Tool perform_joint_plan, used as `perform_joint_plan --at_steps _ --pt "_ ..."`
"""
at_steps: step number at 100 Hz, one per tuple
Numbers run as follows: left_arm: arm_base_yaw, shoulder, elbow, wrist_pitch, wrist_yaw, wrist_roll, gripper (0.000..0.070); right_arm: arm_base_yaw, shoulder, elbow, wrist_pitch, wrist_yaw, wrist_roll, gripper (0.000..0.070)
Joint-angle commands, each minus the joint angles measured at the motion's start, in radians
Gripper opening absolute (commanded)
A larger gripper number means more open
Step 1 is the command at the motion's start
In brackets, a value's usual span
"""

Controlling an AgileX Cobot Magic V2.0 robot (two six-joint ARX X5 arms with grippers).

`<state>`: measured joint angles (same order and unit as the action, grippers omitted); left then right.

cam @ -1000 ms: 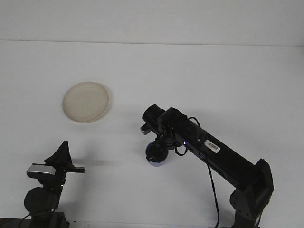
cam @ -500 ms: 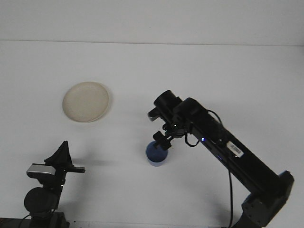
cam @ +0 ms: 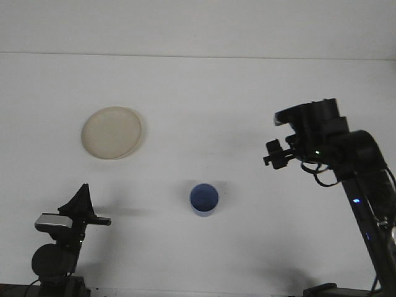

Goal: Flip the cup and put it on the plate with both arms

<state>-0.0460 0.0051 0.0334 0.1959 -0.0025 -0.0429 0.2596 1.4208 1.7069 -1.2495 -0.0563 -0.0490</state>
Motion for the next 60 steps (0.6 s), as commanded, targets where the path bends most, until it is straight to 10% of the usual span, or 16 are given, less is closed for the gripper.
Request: perform_joint_plan --at_steps 1,60 --pt "0.001 -0.001 -0.019 0.014 -0.005 0.004 0.0011 -0.035 -0.049 -0.031 0.033 -0.003 -0.012 0.0447" --pt "0.001 -0.001 -0.019 0.014 -0.005 0.004 0.0011 -0.204 -0.708 -0.729 0.477 0.117 0.027 0.0447"
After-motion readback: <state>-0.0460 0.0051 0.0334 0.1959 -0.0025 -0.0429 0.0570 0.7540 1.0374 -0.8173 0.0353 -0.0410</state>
